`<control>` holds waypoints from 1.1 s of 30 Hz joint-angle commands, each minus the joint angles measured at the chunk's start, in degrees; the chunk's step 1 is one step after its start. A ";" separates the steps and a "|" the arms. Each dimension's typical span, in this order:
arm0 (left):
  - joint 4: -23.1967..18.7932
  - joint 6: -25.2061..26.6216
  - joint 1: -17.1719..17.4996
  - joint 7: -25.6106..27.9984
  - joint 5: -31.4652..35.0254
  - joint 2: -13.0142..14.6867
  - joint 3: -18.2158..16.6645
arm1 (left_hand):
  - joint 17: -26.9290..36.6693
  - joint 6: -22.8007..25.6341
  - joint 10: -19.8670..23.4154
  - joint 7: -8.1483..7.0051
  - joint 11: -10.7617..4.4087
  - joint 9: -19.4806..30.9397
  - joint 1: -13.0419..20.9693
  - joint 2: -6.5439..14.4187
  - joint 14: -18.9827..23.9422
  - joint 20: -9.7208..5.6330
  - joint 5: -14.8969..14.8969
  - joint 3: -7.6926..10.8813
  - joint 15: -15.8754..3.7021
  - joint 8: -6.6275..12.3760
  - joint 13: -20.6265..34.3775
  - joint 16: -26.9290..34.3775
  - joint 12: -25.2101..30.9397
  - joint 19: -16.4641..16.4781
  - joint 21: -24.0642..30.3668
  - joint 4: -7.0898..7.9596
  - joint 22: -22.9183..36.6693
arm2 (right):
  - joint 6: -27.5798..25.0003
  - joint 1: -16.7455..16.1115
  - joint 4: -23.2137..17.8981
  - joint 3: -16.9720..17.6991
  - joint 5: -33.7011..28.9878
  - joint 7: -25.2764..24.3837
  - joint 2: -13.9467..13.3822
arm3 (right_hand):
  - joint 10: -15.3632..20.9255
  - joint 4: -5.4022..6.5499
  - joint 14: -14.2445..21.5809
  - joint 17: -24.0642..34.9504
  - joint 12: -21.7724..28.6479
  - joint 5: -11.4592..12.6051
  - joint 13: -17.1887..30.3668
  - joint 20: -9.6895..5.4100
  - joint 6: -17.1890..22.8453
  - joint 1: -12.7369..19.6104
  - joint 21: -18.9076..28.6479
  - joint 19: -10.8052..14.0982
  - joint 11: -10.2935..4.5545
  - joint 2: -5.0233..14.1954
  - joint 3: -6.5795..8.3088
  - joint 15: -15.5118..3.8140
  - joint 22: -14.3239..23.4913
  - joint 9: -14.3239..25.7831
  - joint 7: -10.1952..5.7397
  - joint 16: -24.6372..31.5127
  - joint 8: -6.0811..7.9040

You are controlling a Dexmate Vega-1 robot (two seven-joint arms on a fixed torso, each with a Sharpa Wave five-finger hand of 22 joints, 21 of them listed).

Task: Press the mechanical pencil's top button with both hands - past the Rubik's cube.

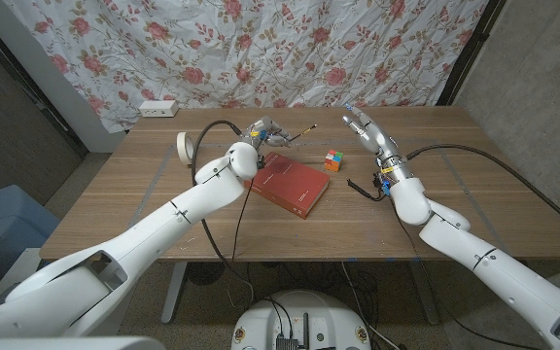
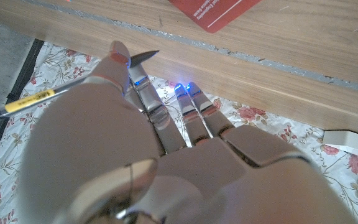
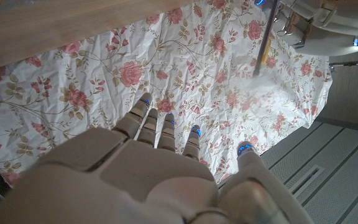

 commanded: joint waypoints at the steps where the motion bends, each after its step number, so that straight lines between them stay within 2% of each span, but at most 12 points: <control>1: 0.34 1.27 -0.51 2.33 -3.68 -1.65 0.29 | -0.05 0.34 1.69 0.45 -1.19 0.17 0.14 0.64 -0.35 -3.46 0.36 -0.29 -9.42 0.37 0.25 -0.21 0.00 -0.14 0.08 0.07 0.27 | -3.29 0.11 -2.23 -1.49 -6.82 -1.80 -1.48 | 0.00 0.00 -0.23 0.21 0.17 -0.31 0.17 0.42 -1.29 -0.47 0.12 0.19 0.79 -0.21 -0.35 0.88 0.11 0.19 -0.25 0.42 -0.08; 8: 0.21 2.57 -1.35 2.81 -4.97 -1.95 0.97 | -0.04 0.31 1.75 0.55 -1.20 0.19 0.15 0.69 -0.39 -3.15 0.38 -0.36 -9.38 0.35 0.25 -0.17 -0.01 0.08 0.18 0.06 0.28 | -3.55 -0.11 -2.71 -2.07 -8.66 -2.94 -1.74 | -0.38 0.03 -0.29 0.31 0.09 -0.24 0.17 0.53 -2.76 -0.72 0.09 0.09 1.18 -0.37 -0.51 1.05 0.11 0.20 -0.25 0.47 -0.18; 16: -0.17 4.48 -2.27 3.02 -5.88 -1.98 1.98 | -0.02 0.26 1.79 0.71 -1.20 0.21 0.15 0.80 -0.33 -3.03 0.40 -0.43 -9.34 0.32 0.25 -0.09 -0.03 0.36 0.30 0.07 0.28 | -1.43 -0.28 -1.85 -2.61 -9.41 -4.25 -1.90 | -0.45 0.23 -0.34 0.45 0.14 -0.13 0.19 0.80 -3.79 -1.01 0.10 0.08 1.48 -0.17 -0.55 1.27 0.12 0.23 -0.29 0.53 -0.10; 27: -0.31 4.58 -1.52 5.06 -7.98 -2.49 1.51 | -0.01 0.14 1.84 0.80 -1.21 0.24 0.19 0.87 -0.24 -2.96 0.43 -0.53 -9.32 0.27 0.25 -0.02 -0.05 0.49 0.35 0.04 0.29 | -0.54 -0.41 -1.82 -3.29 -9.29 -3.07 -1.99 | -2.27 0.58 -0.71 0.70 -0.37 0.08 0.17 0.90 -5.43 -1.40 0.06 -0.08 0.74 0.21 -0.54 1.45 0.12 0.24 -0.32 0.54 0.04; 33: -0.38 4.64 -1.43 5.80 -8.51 -2.54 1.77 | -0.01 0.08 1.91 0.88 -1.19 0.26 0.21 0.93 -0.21 -2.87 0.44 -0.58 -9.31 0.25 0.25 0.00 -0.05 0.56 0.37 0.03 0.29 | 0.26 -0.19 -1.63 -3.55 -9.18 -2.52 -1.90 | -3.07 0.66 -1.33 0.80 -0.47 0.16 0.14 0.76 -5.88 -1.51 -0.12 -0.67 0.82 0.20 -0.59 1.55 0.13 0.23 -0.31 0.35 0.20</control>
